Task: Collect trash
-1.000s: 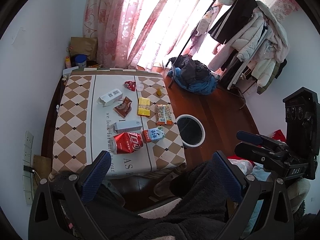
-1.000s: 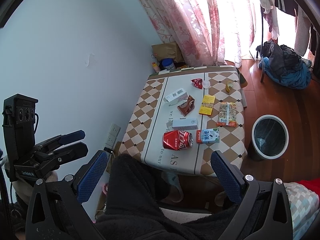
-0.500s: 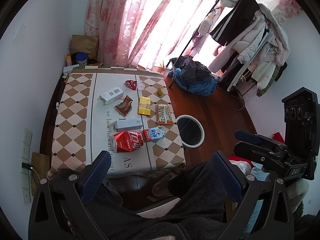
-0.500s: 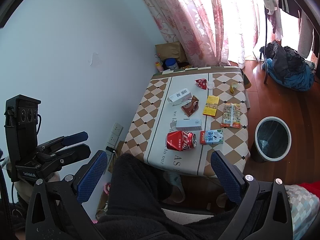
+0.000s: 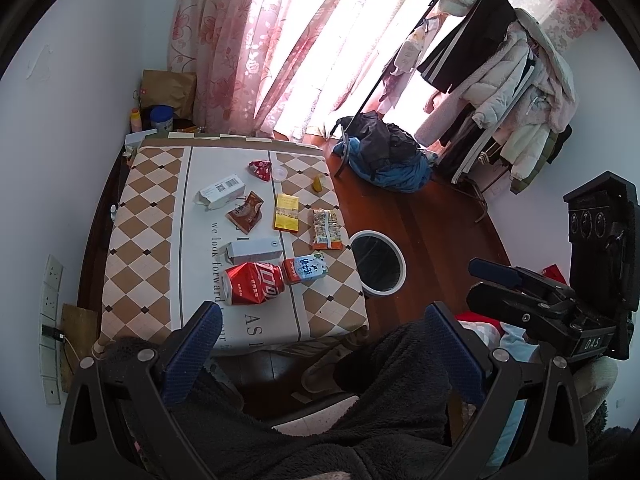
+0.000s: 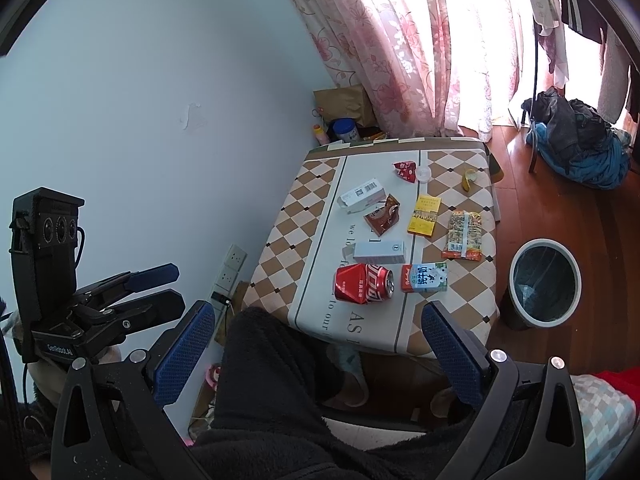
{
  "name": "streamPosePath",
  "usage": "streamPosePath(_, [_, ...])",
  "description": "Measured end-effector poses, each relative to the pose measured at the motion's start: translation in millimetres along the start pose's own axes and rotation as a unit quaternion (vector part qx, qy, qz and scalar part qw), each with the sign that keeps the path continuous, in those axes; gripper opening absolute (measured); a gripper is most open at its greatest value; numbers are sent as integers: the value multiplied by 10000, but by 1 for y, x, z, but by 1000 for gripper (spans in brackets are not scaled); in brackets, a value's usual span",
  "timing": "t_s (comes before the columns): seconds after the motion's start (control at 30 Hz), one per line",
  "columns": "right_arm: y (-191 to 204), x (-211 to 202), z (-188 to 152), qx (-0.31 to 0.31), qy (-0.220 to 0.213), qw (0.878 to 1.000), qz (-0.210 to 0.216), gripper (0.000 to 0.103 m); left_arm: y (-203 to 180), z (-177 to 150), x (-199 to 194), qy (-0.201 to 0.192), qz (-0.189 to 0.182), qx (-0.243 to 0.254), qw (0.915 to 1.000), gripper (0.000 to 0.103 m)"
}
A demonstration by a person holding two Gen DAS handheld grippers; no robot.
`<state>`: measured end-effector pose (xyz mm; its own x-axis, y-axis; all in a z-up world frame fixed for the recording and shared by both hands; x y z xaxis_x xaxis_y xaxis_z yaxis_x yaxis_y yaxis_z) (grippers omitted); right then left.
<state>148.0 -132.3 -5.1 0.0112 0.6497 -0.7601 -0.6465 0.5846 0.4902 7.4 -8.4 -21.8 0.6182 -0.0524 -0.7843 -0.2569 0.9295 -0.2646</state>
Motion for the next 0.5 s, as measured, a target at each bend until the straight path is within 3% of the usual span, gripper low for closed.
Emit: streamPosePath(0.5, [1, 1, 0, -14, 16, 10000, 11, 103, -3, 0, -1, -9, -25, 1, 10000, 103])
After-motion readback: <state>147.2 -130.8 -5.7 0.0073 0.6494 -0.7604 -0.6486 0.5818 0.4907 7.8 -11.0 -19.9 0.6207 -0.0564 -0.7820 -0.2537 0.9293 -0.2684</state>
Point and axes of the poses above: each gripper's, at about its wrist camera, not at the fingertips, and x roughly the way its jaws point, y to its left, z to its top, the point moved 3 cm from there along x, roughly the way its jaws point, and after that the axes turned 12 degrees about x, right-handed, at the moved point
